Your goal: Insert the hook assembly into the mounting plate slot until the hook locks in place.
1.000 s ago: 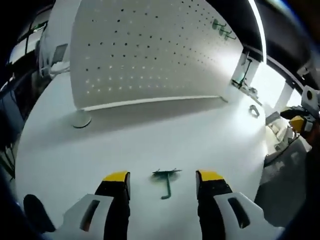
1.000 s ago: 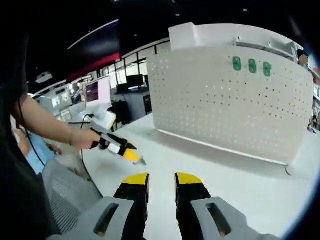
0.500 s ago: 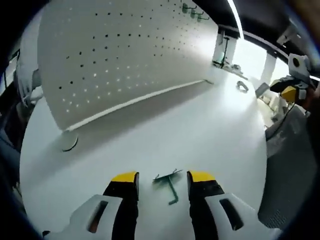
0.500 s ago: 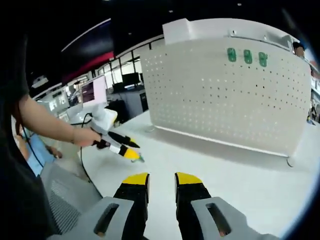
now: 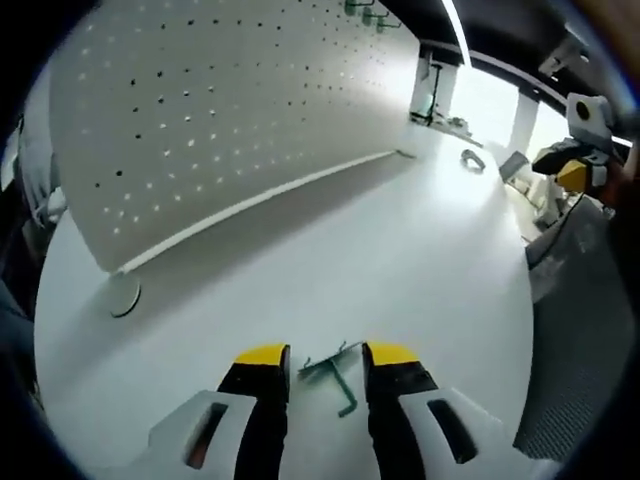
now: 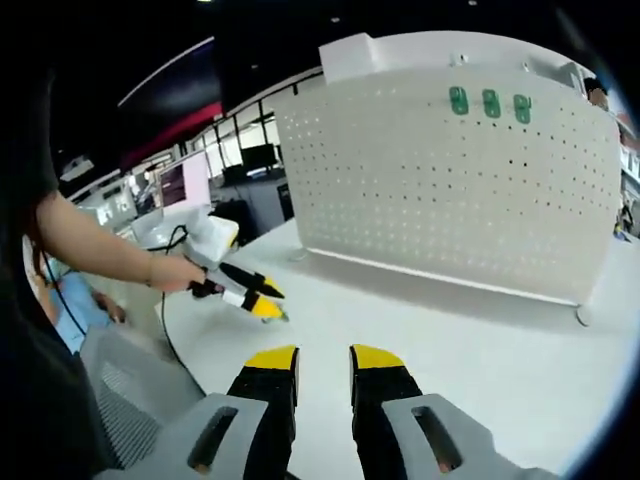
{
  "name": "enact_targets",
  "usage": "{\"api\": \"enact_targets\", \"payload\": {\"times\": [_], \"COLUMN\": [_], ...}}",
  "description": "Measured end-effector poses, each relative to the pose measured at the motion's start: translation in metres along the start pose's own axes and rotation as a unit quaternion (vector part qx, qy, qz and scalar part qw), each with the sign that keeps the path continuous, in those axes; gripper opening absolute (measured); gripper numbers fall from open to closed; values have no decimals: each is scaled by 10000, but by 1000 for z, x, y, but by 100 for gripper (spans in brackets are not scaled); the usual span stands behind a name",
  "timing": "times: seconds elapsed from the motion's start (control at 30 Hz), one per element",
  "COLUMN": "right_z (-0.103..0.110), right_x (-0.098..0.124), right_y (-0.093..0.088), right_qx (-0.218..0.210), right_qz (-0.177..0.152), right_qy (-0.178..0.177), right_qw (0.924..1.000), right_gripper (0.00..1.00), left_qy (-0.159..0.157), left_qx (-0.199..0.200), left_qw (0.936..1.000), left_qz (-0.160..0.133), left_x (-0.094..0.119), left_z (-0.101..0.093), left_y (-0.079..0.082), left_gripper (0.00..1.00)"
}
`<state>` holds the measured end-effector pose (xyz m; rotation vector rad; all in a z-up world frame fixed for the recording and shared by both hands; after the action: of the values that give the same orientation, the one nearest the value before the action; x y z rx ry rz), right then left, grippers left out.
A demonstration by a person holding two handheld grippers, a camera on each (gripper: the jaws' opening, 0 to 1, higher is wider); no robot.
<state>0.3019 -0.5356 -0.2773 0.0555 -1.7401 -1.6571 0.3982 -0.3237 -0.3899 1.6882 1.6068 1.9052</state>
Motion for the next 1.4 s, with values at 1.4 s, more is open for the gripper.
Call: {"api": "enact_targets", "payload": {"times": [1.4], "right_z": [-4], "right_x": [-5], "right_y": [-9], "right_qx": [-200], "right_qz": [166], "right_qy": [64], "right_qw": [9996], "right_gripper": [19], "left_qy": [66], "left_qx": [-170], "left_qw": [9996], "left_qz": [233], "left_x": [3], "left_z": [14], "left_y": [-12], "left_gripper": [24]}}
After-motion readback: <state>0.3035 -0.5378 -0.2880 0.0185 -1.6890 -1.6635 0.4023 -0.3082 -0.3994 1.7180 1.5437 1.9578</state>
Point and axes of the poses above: the point that each gripper's makers call its tool centre point, and the gripper's own axes: x roughly backward along the fingers, z roughly to its left, y roughly out of its top, the point moved 3 cm from there along x, roughly backward along the fingers, and after that the axes turned 7 degrees about -y, right-handed, at the moved point
